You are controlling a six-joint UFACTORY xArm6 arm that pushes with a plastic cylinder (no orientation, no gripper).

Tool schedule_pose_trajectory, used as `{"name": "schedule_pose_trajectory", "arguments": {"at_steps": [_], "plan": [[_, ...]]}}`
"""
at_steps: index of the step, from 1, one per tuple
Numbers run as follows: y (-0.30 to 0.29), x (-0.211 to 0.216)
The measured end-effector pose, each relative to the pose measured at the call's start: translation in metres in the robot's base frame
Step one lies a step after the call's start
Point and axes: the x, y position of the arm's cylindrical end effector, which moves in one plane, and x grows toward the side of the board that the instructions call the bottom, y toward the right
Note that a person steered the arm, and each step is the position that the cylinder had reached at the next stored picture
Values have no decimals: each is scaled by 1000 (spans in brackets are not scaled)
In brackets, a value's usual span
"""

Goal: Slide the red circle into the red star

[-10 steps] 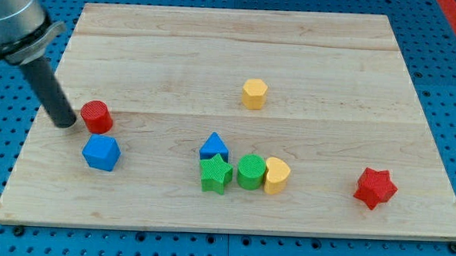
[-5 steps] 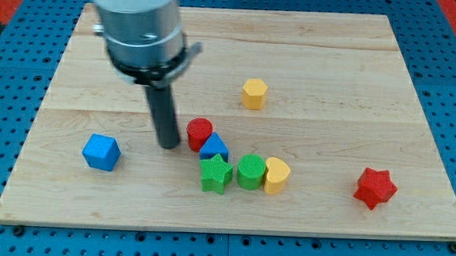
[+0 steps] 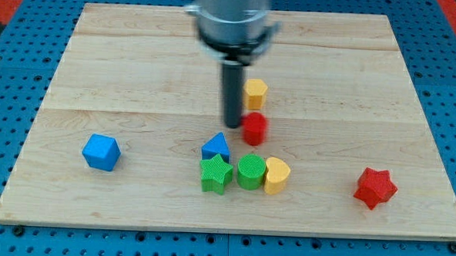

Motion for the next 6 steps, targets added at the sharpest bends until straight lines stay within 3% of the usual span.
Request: {"name": "schedule_pose_trajectory", "arguments": {"at_steps": [1,3,4,6], "plan": [[90,1],[111,48],[98,41],[93,75]]}}
